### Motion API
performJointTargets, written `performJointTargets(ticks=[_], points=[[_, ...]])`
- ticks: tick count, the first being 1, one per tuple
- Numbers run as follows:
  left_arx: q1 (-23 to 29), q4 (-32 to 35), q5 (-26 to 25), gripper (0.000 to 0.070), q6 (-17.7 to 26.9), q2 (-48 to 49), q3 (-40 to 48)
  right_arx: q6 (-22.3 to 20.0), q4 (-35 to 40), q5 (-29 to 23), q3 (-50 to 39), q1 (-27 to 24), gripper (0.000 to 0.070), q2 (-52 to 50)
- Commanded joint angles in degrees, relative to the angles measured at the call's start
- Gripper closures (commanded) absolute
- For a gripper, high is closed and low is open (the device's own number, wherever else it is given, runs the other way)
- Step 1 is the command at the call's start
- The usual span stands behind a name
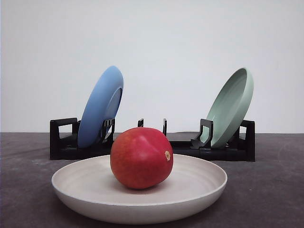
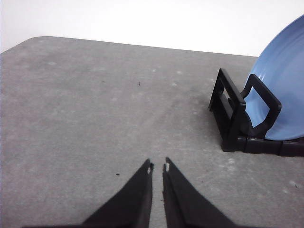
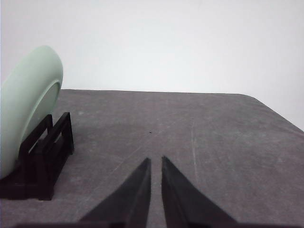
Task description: Place pomegranate in white plate
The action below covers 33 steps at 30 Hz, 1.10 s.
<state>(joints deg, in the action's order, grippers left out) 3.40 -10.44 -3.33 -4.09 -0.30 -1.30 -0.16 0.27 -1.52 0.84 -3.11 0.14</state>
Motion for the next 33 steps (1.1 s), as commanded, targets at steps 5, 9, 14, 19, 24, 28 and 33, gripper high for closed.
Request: performJointTargets(ticks=[5, 9, 14, 19, 24, 28, 33], points=[[0.07, -0.13, -0.09, 0.0678, -0.05, 0.02, 0.59, 0.59, 0.61, 0.00, -0.20, -0.04, 0.0662, 0.07], [0.07, -0.14, -0.09, 0.0678, -0.05, 0.02, 0.59, 0.59, 0.61, -0.02, -0.21, -0.04, 0.0662, 0.07], [0.07, -0.14, -0.09, 0.0678, -0.05, 0.02, 0.59, 0.59, 0.61, -0.01, -0.21, -0.04, 0.0662, 0.07], [0.07, -0.13, -0.09, 0.0678, -0.05, 0.02, 0.59, 0.59, 0.61, 0.00, -0.21, -0.04, 0.0662, 0.07], [0.07, -0.13, -0.09, 0.0677, -0.05, 0.02, 0.59, 0.59, 0.61, -0.01, -0.20, -0.04, 0.0662, 0.07], [0.07, -0.13, -0.10, 0.0678, -0.05, 0.02, 0.59, 0.59, 0.61, -0.01, -0.21, -0.04, 0.0662, 0.07], [0.07, -0.15, -0.09, 0.0678, -0.05, 0.02, 0.59, 0.59, 0.61, 0.00, -0.21, -0.04, 0.0662, 0.07]])
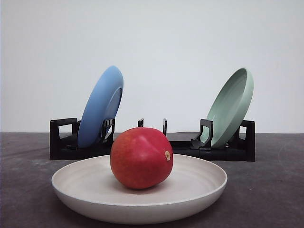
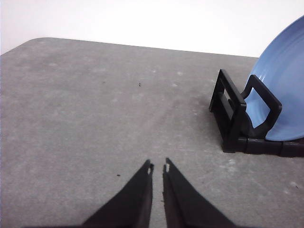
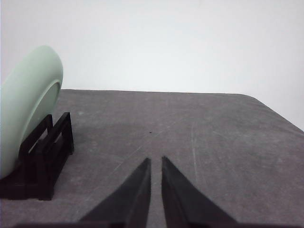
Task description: Place pomegranate in white plate
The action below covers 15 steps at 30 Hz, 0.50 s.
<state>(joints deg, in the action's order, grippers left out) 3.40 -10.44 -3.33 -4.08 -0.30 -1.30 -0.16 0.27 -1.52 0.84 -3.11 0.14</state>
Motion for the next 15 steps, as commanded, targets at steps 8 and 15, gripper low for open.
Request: performJointTargets(ticks=[8, 15], points=[[0.07, -0.13, -0.09, 0.0678, -0.07, 0.02, 0.59, 0.59, 0.61, -0.01, -0.22, -0.04, 0.0662, 0.07], [0.07, -0.13, -0.09, 0.0677, -0.07, 0.02, 0.59, 0.59, 0.61, 0.00, -0.21, -0.04, 0.0662, 0.07]])
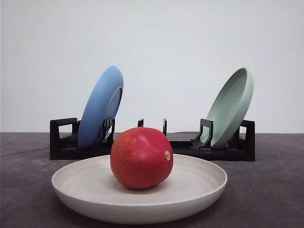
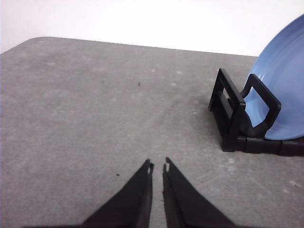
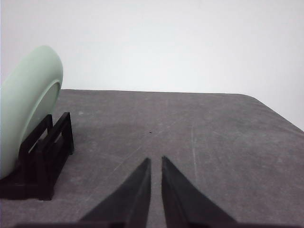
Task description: Place pomegranate in white plate
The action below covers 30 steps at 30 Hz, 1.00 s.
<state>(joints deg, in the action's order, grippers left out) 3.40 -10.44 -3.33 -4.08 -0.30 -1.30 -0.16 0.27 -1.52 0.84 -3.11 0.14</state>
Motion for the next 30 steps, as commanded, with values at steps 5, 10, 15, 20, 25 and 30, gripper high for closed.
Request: performJointTargets(ticks=[5, 10, 15, 20, 25, 30], points=[[0.07, -0.13, -0.09, 0.0677, -0.07, 0.02, 0.59, 0.59, 0.61, 0.00, -0.20, -0.04, 0.0662, 0.07], [0.07, -0.13, -0.09, 0.0678, -0.07, 0.02, 0.59, 0.59, 0.61, -0.01, -0.21, -0.04, 0.0662, 0.07], [0.07, -0.13, -0.10, 0.0678, -0.07, 0.02, 0.59, 0.59, 0.60, 0.00, -0.20, -0.04, 0.0662, 0.07], [0.07, -0.13, -0.09, 0.0678, -0.07, 0.02, 0.59, 0.59, 0.61, -0.02, -0.20, -0.04, 0.0662, 0.07], [0.07, -0.13, -0.09, 0.0678, -0.07, 0.02, 0.59, 0.59, 0.61, 0.00, -0.20, -0.04, 0.0662, 0.07], [0.07, -0.13, -0.09, 0.0678, -0.07, 0.02, 0.59, 0.59, 0.61, 0.00, -0.20, -0.04, 0.0662, 0.07]])
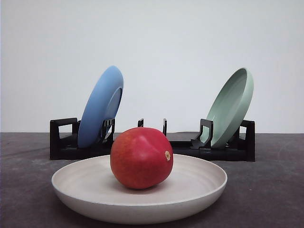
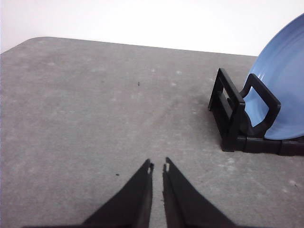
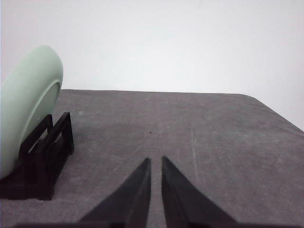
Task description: Place pomegranate in white plate
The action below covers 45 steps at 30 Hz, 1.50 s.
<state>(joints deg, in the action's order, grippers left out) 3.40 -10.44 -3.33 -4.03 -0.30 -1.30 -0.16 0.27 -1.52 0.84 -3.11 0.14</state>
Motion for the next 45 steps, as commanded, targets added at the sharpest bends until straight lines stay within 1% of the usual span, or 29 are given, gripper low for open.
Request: performJointTargets(ticks=[1, 45], points=[[0.07, -0.13, -0.09, 0.0678, -0.11, 0.02, 0.59, 0.59, 0.60, -0.01, -0.20, -0.04, 0.0662, 0.07], [0.07, -0.14, -0.09, 0.0678, -0.11, 0.02, 0.59, 0.59, 0.61, 0.00, -0.20, -0.04, 0.0662, 0.07]])
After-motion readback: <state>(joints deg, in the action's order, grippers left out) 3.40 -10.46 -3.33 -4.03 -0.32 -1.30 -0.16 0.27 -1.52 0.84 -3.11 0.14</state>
